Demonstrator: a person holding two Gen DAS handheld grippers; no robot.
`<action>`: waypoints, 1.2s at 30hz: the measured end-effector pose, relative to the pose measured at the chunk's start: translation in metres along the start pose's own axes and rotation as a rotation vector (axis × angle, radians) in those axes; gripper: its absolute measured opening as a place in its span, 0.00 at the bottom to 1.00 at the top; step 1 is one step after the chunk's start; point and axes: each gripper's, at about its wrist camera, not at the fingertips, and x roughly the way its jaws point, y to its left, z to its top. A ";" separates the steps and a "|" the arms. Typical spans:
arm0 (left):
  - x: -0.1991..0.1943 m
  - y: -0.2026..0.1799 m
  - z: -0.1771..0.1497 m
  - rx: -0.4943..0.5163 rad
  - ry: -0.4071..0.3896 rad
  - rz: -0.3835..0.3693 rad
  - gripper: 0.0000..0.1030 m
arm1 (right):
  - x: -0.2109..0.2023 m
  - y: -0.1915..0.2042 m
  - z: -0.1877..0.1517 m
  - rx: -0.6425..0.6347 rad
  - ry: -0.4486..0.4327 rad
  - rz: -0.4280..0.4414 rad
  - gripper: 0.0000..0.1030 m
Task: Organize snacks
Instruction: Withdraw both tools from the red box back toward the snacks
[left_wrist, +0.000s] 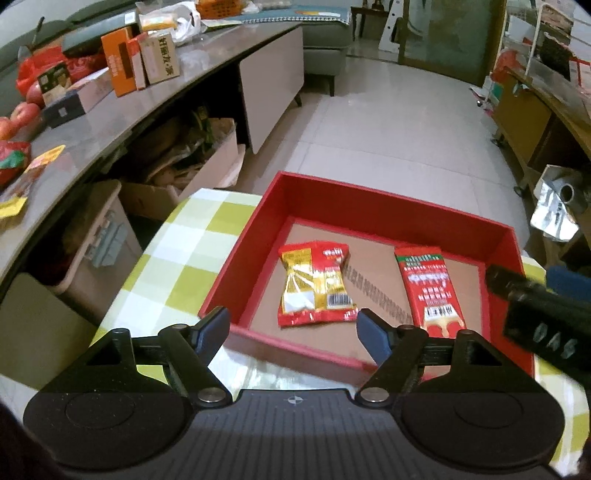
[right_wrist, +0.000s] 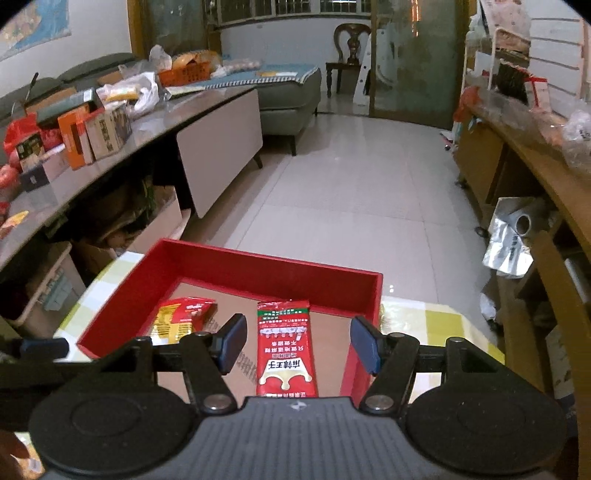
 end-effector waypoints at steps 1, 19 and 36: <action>-0.003 0.000 -0.002 0.001 0.002 -0.005 0.79 | -0.005 0.000 -0.001 -0.002 -0.004 0.000 0.70; -0.052 -0.005 -0.037 0.060 -0.031 -0.096 0.80 | -0.084 0.007 -0.029 -0.043 -0.046 0.036 0.70; -0.069 0.002 -0.048 0.076 -0.047 -0.123 0.81 | -0.111 0.016 -0.043 -0.058 -0.063 0.067 0.71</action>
